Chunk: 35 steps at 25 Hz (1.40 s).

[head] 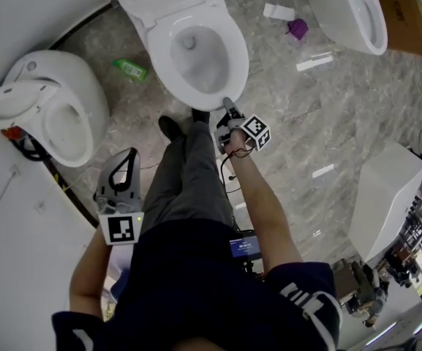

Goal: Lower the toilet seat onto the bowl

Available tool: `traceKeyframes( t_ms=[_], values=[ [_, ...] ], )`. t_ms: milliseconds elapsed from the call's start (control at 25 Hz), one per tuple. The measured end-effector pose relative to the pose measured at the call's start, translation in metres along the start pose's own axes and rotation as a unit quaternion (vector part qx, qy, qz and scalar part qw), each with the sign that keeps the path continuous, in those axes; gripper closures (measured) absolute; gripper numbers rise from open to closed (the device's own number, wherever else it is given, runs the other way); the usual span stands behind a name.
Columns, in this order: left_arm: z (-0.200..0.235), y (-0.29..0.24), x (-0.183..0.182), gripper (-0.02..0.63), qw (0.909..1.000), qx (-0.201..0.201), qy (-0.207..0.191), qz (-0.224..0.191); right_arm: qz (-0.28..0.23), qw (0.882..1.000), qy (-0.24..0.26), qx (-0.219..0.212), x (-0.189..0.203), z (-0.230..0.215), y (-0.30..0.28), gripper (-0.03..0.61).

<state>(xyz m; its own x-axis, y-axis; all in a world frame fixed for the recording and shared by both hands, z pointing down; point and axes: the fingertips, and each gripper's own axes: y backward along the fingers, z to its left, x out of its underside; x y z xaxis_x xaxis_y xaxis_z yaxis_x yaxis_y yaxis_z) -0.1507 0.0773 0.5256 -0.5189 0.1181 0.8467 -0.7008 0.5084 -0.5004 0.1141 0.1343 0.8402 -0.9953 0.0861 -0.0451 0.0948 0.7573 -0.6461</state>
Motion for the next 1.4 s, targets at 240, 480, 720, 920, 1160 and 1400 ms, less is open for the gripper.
traceKeyframes(
  t_ms=[240, 480, 720, 920, 1160, 1400],
  values=[
    [-0.001, -0.016, 0.008, 0.586, 1.0000, 0.007, -0.002, 0.007, 0.001, 1.000, -0.006, 0.007, -0.003, -0.024, -0.011, 0.430],
    [-0.005, -0.027, 0.015, 0.586, 0.9998, 0.010, 0.003, 0.016, 0.005, 1.000, -0.010, 0.010, -0.005, -0.046, -0.020, 0.423],
    [-0.008, -0.034, 0.023, 0.586, 0.9996, 0.014, 0.009, 0.025, 0.007, 1.000, -0.013, 0.016, -0.006, -0.063, -0.028, 0.423],
    [-0.010, -0.039, 0.029, 0.586, 0.9993, 0.017, 0.006, 0.033, 0.011, 1.000, -0.007, 0.025, -0.008, -0.079, -0.036, 0.425],
    [-0.009, -0.048, 0.032, 0.586, 0.9993, 0.020, 0.005, 0.030, 0.013, 1.000, -0.009, 0.023, -0.011, -0.093, -0.045, 0.423],
    [-0.008, -0.054, 0.039, 0.586, 0.9991, 0.020, 0.010, 0.036, 0.015, 0.999, -0.006, 0.030, -0.012, -0.105, -0.054, 0.423]
  ],
)
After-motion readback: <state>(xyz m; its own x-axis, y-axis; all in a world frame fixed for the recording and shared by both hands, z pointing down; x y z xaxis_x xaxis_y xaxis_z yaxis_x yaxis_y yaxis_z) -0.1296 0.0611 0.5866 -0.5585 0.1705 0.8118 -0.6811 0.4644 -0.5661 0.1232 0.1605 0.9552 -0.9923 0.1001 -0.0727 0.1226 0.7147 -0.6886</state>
